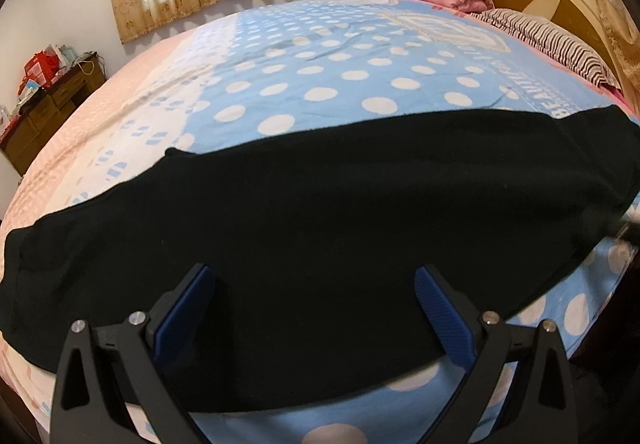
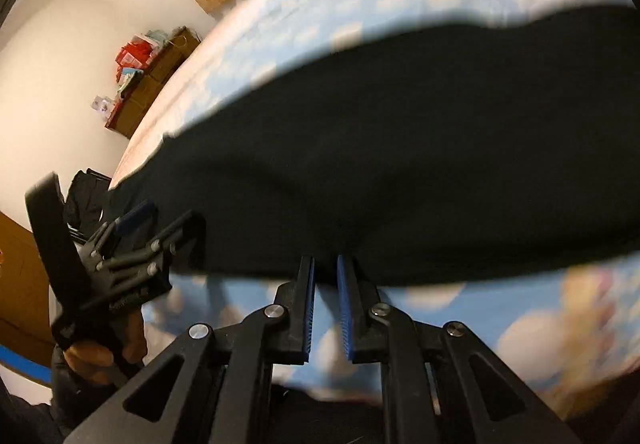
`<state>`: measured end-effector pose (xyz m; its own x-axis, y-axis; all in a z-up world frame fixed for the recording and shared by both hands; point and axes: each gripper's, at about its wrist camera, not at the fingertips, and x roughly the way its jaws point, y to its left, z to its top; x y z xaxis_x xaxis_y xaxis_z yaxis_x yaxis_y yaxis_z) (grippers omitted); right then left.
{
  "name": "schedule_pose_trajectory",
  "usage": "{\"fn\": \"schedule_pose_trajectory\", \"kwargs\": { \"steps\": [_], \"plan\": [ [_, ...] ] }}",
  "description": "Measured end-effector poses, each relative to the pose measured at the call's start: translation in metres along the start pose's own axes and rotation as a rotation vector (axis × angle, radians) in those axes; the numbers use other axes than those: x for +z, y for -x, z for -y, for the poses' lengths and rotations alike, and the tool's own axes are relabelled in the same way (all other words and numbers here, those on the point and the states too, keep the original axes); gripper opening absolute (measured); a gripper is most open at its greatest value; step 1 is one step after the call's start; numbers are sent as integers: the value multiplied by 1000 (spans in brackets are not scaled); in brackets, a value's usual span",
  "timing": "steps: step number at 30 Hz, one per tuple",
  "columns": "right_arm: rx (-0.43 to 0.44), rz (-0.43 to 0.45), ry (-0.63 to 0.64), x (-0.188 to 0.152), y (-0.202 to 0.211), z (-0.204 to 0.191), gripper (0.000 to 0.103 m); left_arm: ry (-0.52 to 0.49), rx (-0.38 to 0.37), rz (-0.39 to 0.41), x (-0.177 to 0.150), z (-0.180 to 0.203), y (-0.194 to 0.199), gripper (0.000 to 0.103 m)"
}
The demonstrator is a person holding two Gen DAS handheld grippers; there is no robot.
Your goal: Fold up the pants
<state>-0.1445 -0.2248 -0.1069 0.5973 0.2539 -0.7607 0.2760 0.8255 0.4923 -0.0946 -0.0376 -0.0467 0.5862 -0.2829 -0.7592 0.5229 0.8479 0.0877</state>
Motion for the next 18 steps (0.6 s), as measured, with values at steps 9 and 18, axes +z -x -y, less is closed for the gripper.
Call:
{"fn": "schedule_pose_trajectory", "kwargs": {
  "steps": [9,18],
  "plan": [
    [-50,96,2,19,15,1,13,50,23,37,0,-28,17,102],
    [-94,440,-114,22,138,48,23,70,28,75,24,-25,12,102]
  ]
}}
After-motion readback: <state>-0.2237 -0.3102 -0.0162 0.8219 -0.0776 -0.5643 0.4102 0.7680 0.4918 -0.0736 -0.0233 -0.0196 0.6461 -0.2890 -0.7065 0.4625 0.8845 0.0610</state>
